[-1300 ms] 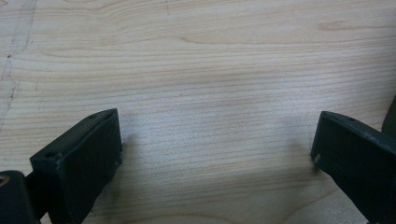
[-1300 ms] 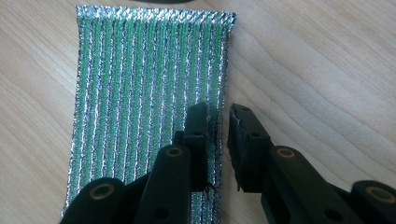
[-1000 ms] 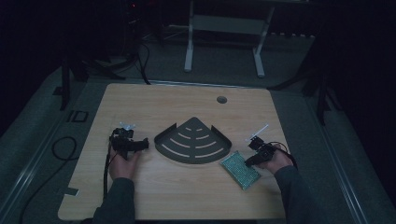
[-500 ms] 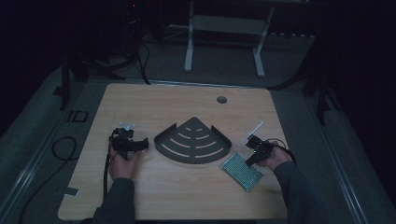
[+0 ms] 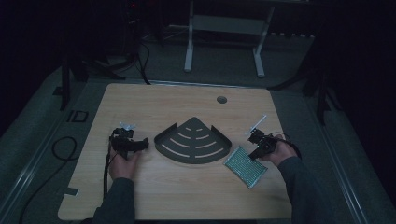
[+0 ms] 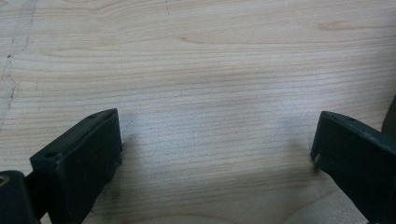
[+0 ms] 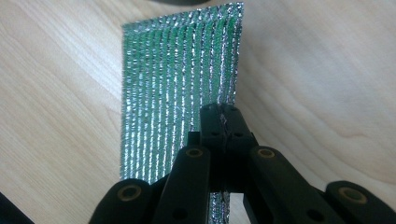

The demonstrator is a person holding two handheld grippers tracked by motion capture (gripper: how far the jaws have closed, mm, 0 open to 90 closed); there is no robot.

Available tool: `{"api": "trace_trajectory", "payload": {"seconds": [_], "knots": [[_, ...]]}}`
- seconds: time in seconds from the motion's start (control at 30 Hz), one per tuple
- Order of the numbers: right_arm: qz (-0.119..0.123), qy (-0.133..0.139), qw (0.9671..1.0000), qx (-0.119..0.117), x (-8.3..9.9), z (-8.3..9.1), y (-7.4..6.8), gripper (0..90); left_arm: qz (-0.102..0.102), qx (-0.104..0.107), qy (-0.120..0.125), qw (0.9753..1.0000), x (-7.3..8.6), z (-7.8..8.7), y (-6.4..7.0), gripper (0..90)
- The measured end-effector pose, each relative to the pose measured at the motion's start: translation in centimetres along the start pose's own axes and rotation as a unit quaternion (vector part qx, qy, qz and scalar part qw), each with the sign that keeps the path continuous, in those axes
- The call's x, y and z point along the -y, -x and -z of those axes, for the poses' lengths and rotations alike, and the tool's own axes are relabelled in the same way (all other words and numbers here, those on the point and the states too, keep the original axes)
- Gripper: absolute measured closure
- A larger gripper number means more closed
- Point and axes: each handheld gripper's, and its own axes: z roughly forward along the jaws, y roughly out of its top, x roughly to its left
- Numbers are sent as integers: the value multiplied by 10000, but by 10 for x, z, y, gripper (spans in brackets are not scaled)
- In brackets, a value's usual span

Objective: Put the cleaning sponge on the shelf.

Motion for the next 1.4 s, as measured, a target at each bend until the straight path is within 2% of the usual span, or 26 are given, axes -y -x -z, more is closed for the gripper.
{"api": "trace_trajectory", "payload": {"seconds": [0.43, 0.97, 1.4], "knots": [[67, 12, 9998, 177, -8, 26, 2, 896, 6, -1, 6, 10000, 0, 0, 0, 24], [68, 105, 9997, 219, -18, 43, 6, 896, 5, 0, 6, 10000, 0, 0, 0, 24], [126, 340, 9992, 191, -35, 51, 2, 896, 4, -1, 7, 10000, 0, 0, 0, 24]]}}
